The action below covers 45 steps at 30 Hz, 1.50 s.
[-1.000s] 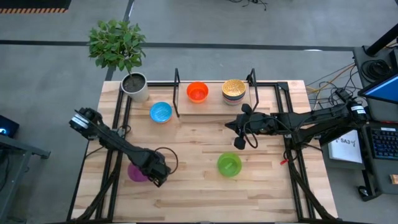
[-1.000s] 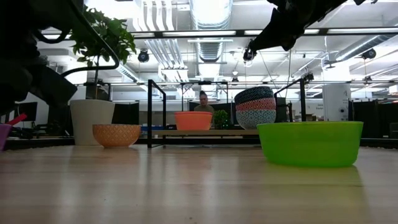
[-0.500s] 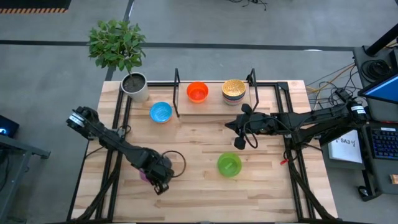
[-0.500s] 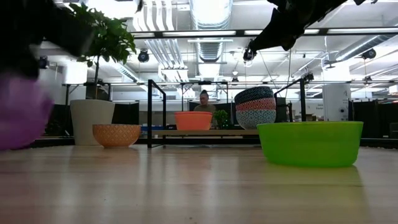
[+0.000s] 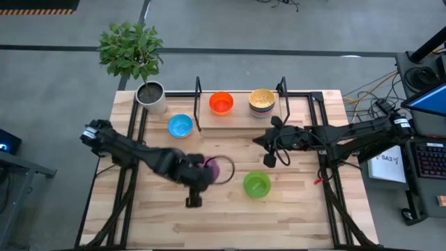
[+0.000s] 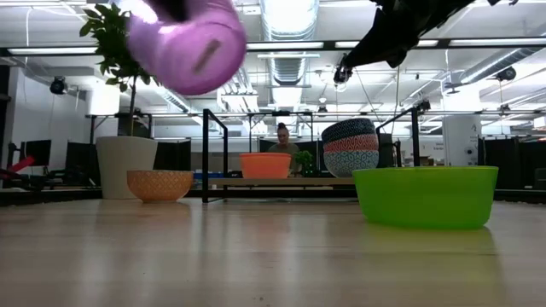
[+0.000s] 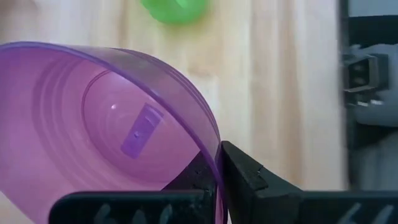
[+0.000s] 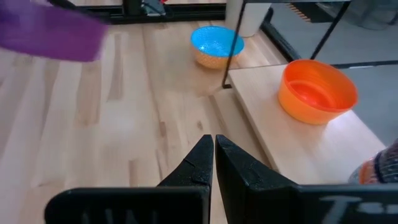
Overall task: Place and stack bowls onto a shelf
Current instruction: Stack the violet bowl on top of the orange bowl on the shelf
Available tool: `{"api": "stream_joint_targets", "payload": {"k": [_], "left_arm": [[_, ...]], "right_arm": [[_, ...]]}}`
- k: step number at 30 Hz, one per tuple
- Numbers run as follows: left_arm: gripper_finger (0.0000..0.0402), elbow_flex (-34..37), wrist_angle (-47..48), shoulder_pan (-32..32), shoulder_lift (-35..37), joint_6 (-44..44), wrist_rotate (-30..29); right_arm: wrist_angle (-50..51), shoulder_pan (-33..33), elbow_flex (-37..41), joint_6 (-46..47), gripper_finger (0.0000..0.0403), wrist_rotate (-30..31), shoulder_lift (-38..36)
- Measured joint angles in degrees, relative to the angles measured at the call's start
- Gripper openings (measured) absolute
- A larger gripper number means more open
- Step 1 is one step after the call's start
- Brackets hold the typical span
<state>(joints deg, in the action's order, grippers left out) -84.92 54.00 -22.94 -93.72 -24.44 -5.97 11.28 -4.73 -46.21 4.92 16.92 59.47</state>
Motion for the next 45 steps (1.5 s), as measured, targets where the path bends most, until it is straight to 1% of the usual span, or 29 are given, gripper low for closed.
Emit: {"api": "stream_joint_targets", "payload": {"k": [4,9,13,18,23,28,32,40,45], "left_arm": [[0.0,-1.4,0.1,6.0,0.0,10.8,-1.3],[0.0,-1.6,-0.6,15.4,-0.1,24.1,-1.9],[0.0,-1.6,-3.7,23.2,-0.1,32.9,-3.1],[0.0,-1.5,-10.0,32.1,-0.1,39.9,-2.8],[0.0,-1.6,-14.2,37.9,-0.1,44.5,-2.5],[0.0,-1.6,-15.9,41.1,-1.3,47.4,-2.3],[0.0,-1.7,-16.3,42.0,-4.0,48.7,-1.5],[0.0,-6.4,-11.4,43.2,-9.5,49.8,-1.4],[0.0,-7.3,-11.2,44.3,-11.7,49.8,-1.5]], "right_arm": [[2.2,-0.6,-0.4,0.5,0.0009,-3.7,-0.7],[6.6,-3.6,-0.2,2.1,0.0009,-4.0,-2.7],[6.7,-6.3,1.6,2.7,0.0009,-4.0,-4.9],[4.4,-8.7,3.8,3.0,0.0009,-3.9,-6.8],[1.5,-8.9,4.7,2.5,0.0009,-3.9,-7.3],[1.7,-8.9,4.7,2.5,0.0009,-3.9,-7.2],[1.7,-8.9,4.7,2.4,0.0009,-3.9,-7.2],[1.8,-8.9,4.8,1.8,0.0009,-3.9,-7.2],[2.0,-8.9,4.8,1.8,0.0009,-3.9,-7.2]]}}
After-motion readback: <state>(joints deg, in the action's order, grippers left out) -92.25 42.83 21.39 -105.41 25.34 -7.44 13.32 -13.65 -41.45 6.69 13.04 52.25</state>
